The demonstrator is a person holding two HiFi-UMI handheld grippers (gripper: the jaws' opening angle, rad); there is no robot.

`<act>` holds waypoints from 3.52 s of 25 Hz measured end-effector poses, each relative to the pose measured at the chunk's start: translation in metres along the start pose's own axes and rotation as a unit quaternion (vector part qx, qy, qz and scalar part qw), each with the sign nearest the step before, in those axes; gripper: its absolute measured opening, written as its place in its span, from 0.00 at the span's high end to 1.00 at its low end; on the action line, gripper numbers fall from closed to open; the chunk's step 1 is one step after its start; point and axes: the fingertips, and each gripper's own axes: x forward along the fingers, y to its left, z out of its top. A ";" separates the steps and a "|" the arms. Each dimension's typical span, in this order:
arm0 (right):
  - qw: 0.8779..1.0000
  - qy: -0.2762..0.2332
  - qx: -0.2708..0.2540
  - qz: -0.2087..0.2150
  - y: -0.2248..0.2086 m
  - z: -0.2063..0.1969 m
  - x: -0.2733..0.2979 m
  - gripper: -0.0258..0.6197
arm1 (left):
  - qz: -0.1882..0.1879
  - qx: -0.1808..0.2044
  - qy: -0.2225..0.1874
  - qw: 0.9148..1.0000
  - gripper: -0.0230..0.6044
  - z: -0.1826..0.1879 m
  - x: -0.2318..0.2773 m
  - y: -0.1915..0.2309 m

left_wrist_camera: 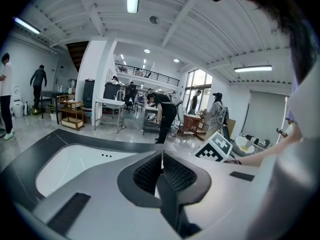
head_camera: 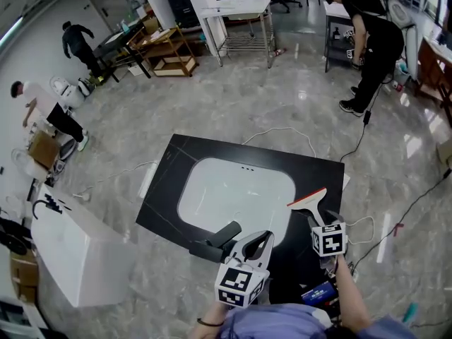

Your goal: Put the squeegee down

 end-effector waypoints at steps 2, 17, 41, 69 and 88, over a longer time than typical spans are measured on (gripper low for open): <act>1.000 -0.014 0.014 0.002 0.000 0.005 -0.011 0.61 | -0.003 0.000 -0.001 1.000 0.93 -0.002 -0.003 0.000; 0.965 -0.155 0.200 0.064 0.063 0.043 -0.139 0.72 | -0.040 0.015 -0.014 0.999 0.93 -0.008 -0.045 0.007; 0.947 -0.212 0.240 0.032 0.253 -0.039 -0.250 0.81 | -0.139 0.042 -0.042 0.988 0.93 -0.063 -0.198 -0.001; 0.961 -0.165 0.221 -0.020 0.254 -0.142 -0.320 0.84 | -0.133 0.003 -0.048 0.990 0.93 -0.090 -0.243 -0.058; 0.960 -0.170 0.209 0.072 0.283 -0.258 -0.419 0.86 | -0.055 0.015 -0.046 0.997 0.93 -0.168 -0.370 -0.173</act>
